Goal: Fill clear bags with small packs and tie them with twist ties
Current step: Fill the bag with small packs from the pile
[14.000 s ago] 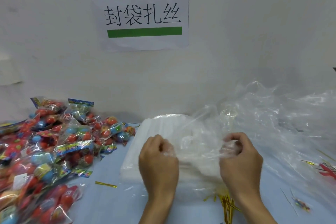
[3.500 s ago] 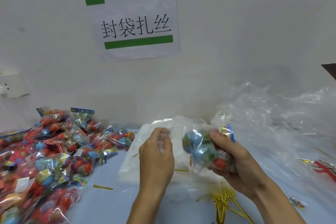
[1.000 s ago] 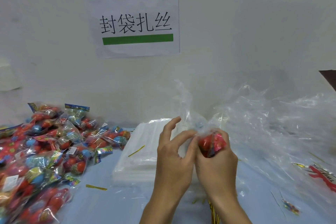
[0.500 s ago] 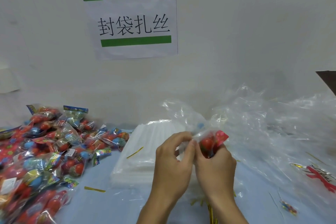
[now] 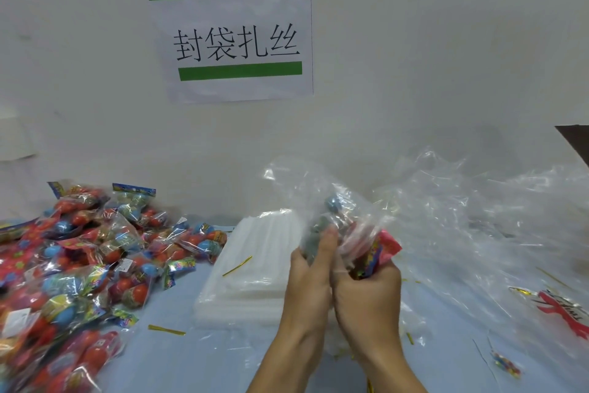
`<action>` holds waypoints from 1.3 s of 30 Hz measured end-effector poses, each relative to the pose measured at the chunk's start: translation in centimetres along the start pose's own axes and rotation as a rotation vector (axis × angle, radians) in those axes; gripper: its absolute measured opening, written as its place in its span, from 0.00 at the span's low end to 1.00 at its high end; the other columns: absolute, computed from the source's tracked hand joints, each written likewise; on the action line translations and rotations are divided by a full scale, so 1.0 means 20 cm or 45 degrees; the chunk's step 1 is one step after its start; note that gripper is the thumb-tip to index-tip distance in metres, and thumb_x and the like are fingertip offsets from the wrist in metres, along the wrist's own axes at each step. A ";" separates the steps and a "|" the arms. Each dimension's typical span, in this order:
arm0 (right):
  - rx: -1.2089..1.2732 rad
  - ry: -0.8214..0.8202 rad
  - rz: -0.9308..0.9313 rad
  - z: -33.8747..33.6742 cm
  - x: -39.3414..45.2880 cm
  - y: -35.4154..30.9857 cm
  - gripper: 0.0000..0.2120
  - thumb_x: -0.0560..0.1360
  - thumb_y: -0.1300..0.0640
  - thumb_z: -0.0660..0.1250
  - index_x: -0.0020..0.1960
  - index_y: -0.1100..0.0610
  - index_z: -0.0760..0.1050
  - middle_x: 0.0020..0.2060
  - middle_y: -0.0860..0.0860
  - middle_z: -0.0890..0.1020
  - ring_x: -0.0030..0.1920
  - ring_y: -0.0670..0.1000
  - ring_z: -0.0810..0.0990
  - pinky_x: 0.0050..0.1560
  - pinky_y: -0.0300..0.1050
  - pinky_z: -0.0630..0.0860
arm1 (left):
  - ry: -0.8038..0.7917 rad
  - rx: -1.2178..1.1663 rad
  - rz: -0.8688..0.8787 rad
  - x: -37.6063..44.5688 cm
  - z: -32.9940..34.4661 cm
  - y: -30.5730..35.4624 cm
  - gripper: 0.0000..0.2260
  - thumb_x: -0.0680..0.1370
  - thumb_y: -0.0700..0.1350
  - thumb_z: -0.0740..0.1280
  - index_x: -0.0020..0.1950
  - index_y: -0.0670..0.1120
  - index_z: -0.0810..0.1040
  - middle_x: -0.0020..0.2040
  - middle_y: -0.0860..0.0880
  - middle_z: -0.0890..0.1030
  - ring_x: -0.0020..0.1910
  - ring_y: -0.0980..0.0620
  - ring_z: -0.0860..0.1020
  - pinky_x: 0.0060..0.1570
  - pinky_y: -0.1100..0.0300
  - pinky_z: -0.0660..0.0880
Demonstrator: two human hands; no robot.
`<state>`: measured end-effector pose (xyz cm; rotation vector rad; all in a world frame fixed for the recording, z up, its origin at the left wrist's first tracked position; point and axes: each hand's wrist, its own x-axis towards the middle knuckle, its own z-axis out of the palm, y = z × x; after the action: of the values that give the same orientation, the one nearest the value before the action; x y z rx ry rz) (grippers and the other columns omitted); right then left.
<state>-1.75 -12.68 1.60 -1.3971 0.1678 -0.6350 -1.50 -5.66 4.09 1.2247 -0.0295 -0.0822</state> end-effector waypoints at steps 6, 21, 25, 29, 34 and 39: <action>0.012 -0.026 -0.007 -0.05 0.03 -0.02 0.06 0.73 0.54 0.76 0.45 0.57 0.84 0.35 0.50 0.87 0.36 0.49 0.86 0.34 0.40 0.80 | -0.390 0.267 -0.032 0.02 -0.04 -0.05 0.23 0.70 0.59 0.70 0.60 0.47 0.82 0.51 0.49 0.86 0.50 0.54 0.84 0.42 0.61 0.79; -0.174 -0.065 0.035 -0.10 0.09 0.00 0.07 0.76 0.51 0.73 0.50 0.53 0.83 0.39 0.45 0.87 0.41 0.43 0.85 0.40 0.36 0.78 | 0.064 1.005 0.881 0.01 -0.05 -0.02 0.16 0.70 0.65 0.68 0.57 0.71 0.75 0.64 0.68 0.69 0.68 0.65 0.62 0.67 0.63 0.65; -0.226 -0.141 0.069 -0.08 0.09 0.02 0.04 0.80 0.52 0.66 0.51 0.51 0.79 0.43 0.45 0.85 0.45 0.44 0.84 0.42 0.33 0.76 | 0.027 0.944 0.995 -0.03 0.00 -0.03 0.03 0.74 0.54 0.74 0.44 0.58 0.86 0.54 0.66 0.79 0.60 0.58 0.70 0.60 0.52 0.70; 0.053 -0.029 0.264 -0.13 0.11 0.04 0.13 0.85 0.67 0.53 0.46 0.56 0.69 0.38 0.51 0.73 0.32 0.42 0.77 0.37 0.33 0.74 | -0.164 0.960 1.093 -0.06 0.04 -0.01 0.02 0.72 0.48 0.74 0.41 0.52 0.86 0.47 0.61 0.83 0.55 0.57 0.73 0.57 0.52 0.72; -0.154 0.085 0.178 -0.13 0.10 0.04 0.07 0.80 0.61 0.67 0.43 0.56 0.74 0.38 0.56 0.81 0.41 0.55 0.83 0.43 0.46 0.81 | -0.082 0.835 1.045 -0.09 0.05 0.01 0.06 0.74 0.52 0.71 0.48 0.53 0.84 0.50 0.57 0.80 0.57 0.56 0.75 0.57 0.64 0.72; 0.099 0.156 0.226 -0.08 0.14 -0.01 0.04 0.75 0.54 0.74 0.46 0.52 0.80 0.36 0.51 0.87 0.34 0.51 0.85 0.37 0.47 0.79 | 0.632 0.495 0.714 -0.03 -0.02 0.03 0.08 0.78 0.44 0.68 0.47 0.54 0.69 0.47 0.50 0.75 0.48 0.49 0.76 0.43 0.62 0.71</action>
<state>-0.32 -15.46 2.15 -1.2533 0.3570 -0.5735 -2.04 -5.10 4.54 1.5534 0.0471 0.7457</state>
